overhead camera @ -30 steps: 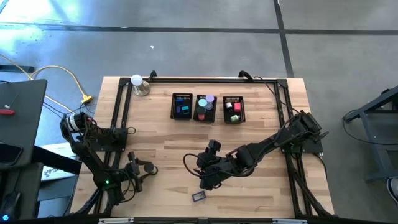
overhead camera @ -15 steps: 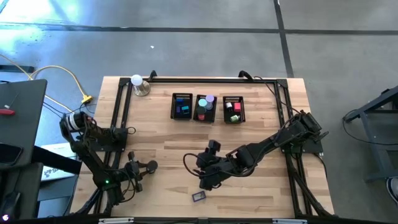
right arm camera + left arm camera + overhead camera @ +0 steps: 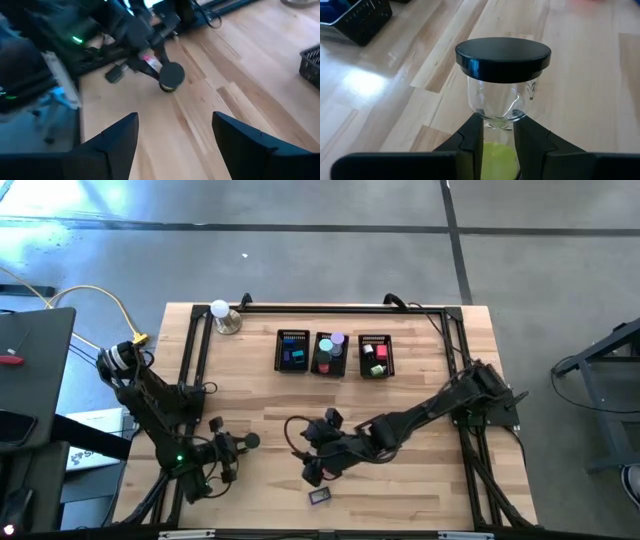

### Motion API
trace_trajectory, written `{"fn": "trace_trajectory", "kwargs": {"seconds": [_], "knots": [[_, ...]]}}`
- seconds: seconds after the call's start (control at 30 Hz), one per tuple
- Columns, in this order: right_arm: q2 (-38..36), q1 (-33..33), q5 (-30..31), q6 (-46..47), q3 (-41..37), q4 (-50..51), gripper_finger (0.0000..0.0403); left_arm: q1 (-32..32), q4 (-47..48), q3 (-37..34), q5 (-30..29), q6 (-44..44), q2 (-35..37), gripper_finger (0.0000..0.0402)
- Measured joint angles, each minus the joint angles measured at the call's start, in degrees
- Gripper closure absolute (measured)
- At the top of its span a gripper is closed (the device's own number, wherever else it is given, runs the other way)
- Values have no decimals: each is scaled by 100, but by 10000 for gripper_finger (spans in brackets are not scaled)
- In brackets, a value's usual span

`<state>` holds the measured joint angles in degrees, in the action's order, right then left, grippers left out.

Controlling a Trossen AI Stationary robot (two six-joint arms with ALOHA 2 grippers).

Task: Pick & Place Office items
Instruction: Put the light green hourglass into the black bin

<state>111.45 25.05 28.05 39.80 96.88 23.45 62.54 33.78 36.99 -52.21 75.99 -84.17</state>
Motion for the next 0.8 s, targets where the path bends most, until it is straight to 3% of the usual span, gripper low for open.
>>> {"fn": "trace_trajectory", "kwargs": {"seconds": [0.33, 0.5, 0.8], "knots": [[1079, -588, -1157, 615, -22, -1780, 160, -179, -155, 17, 25, -418, 5, 327], [1192, -815, -1152, 1020, -20, -2053, 160, -179, -147, 31, 25, -486, 5, 331], [1188, -931, -1059, 875, -20, -2101, 160, -179, -145, 31, 14, -672, 5, 332]]}}
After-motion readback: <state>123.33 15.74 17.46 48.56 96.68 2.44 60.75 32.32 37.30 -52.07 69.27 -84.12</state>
